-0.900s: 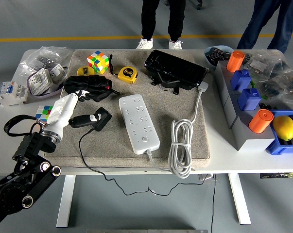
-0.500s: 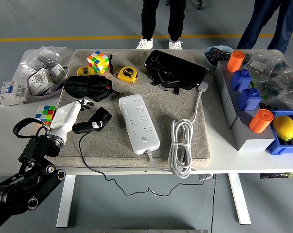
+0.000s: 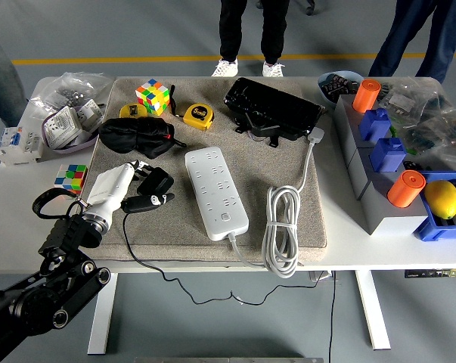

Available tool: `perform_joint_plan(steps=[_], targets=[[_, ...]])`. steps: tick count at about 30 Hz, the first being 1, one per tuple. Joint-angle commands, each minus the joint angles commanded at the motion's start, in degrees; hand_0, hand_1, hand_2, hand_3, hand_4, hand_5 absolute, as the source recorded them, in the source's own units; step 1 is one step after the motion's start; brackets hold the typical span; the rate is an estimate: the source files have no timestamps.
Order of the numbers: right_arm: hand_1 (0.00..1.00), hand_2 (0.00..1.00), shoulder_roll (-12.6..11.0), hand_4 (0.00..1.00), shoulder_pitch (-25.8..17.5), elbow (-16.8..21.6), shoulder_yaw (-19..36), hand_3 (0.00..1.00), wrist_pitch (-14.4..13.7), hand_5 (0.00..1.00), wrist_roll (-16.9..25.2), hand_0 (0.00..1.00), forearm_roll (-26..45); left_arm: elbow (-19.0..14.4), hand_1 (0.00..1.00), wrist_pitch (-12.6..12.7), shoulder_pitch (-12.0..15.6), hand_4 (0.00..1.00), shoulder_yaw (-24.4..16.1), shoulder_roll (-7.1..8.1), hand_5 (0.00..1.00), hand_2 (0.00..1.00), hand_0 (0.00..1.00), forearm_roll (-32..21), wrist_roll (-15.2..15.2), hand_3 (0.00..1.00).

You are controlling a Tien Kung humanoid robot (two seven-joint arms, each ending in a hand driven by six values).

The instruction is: Put the plug near the board,insert it into the board,press the button,pull the plug out

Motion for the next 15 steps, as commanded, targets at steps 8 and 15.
perform_joint_plan(steps=[8,15], targets=[[0.627,0.585,-0.03,0.702,0.07,0.07,0.01,0.538,-0.11,0.248,0.07,0.619,-0.26,1.76,0.52,0.15,-1.14,0.996,0.94,-0.85,0.419,0.538,0.422,-0.32,0.43,0.6],[0.626,0.583,-0.01,0.7,0.15,0.22,0.3,0.537,-0.28,0.249,0.17,0.619,-0.55,2.84,0.447,1.02,-1.93,0.894,1.33,-1.21,0.256,0.48,0.336,-0.49,0.39,0.55]])
